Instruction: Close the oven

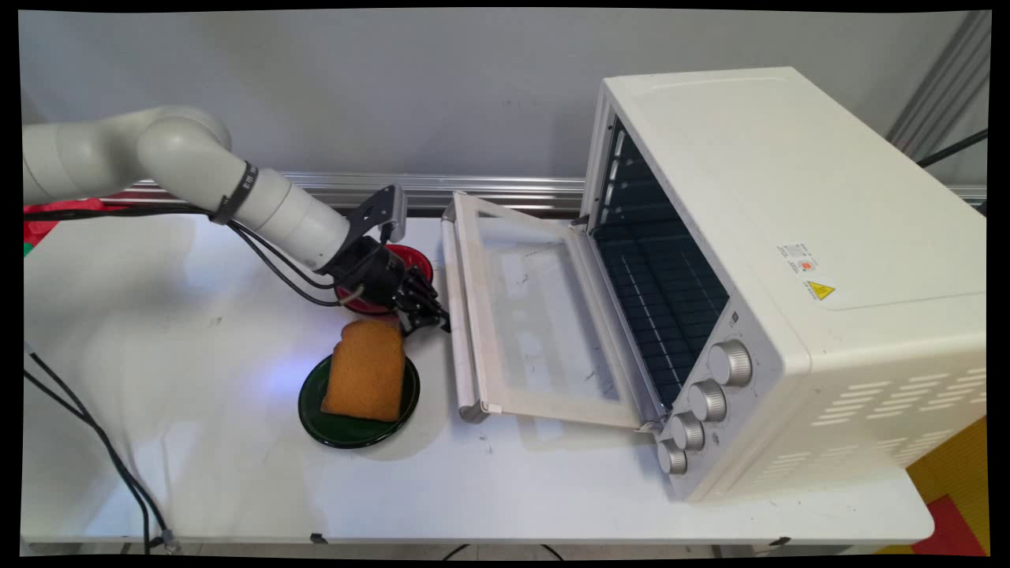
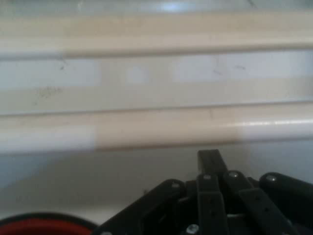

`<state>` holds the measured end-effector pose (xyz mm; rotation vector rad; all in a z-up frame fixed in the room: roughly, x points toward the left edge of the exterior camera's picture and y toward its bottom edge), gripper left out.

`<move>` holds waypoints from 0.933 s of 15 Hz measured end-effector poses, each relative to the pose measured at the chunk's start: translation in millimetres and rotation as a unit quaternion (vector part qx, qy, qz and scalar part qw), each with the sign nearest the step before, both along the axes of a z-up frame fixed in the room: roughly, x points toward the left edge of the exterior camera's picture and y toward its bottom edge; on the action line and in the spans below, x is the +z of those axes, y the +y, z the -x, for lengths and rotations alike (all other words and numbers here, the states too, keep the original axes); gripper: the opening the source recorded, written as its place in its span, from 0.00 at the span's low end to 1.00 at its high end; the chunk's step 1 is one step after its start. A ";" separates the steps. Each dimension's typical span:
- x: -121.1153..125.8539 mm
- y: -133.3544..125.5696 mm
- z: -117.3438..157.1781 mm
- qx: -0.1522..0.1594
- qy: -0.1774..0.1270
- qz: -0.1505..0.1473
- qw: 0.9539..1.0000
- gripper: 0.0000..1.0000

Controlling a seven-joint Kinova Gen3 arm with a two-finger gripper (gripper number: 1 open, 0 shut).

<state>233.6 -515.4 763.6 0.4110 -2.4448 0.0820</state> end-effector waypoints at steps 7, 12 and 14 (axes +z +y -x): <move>6.9 -6.0 17.7 0.007 0.056 0.017 0.998 0.00; 30.5 -12.8 33.2 0.015 0.096 0.029 0.995 0.00; 38.3 -15.4 40.0 0.016 0.109 0.033 0.993 0.00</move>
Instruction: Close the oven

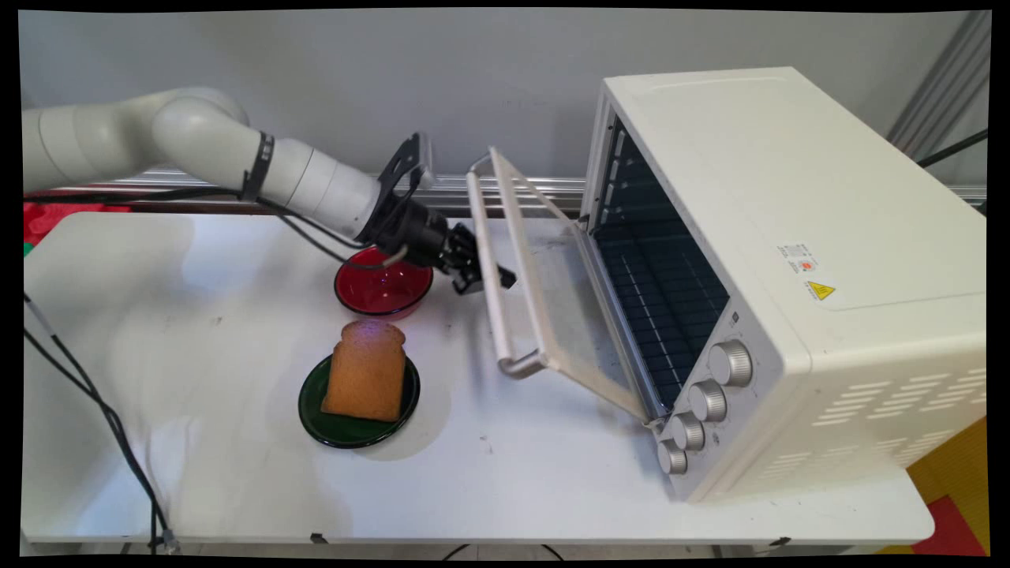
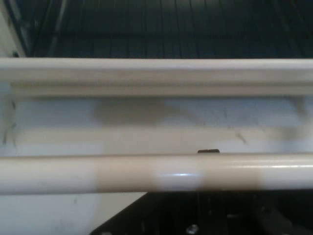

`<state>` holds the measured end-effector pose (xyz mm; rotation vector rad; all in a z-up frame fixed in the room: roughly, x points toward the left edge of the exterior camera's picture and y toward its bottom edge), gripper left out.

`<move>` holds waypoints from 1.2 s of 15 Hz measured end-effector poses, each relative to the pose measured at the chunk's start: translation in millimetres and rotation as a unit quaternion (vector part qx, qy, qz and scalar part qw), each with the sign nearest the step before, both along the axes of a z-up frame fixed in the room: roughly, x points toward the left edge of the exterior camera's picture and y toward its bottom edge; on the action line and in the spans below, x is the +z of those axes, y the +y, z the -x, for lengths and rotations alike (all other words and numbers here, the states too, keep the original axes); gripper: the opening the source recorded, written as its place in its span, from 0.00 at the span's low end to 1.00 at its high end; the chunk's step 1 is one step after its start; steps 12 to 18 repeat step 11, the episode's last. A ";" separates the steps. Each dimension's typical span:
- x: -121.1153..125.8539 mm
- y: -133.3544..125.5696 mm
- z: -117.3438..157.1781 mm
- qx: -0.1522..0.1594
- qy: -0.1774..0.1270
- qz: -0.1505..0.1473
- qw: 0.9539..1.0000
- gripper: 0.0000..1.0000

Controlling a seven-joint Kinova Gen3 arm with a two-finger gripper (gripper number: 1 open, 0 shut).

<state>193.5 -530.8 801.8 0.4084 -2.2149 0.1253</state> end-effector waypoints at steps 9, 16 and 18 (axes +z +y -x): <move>35.2 -13.3 42.4 -0.005 0.061 0.019 0.998 0.00; 39.1 -14.6 46.5 -0.009 0.064 0.022 0.998 0.00; 39.1 -14.6 46.5 -0.009 0.064 0.022 0.998 0.00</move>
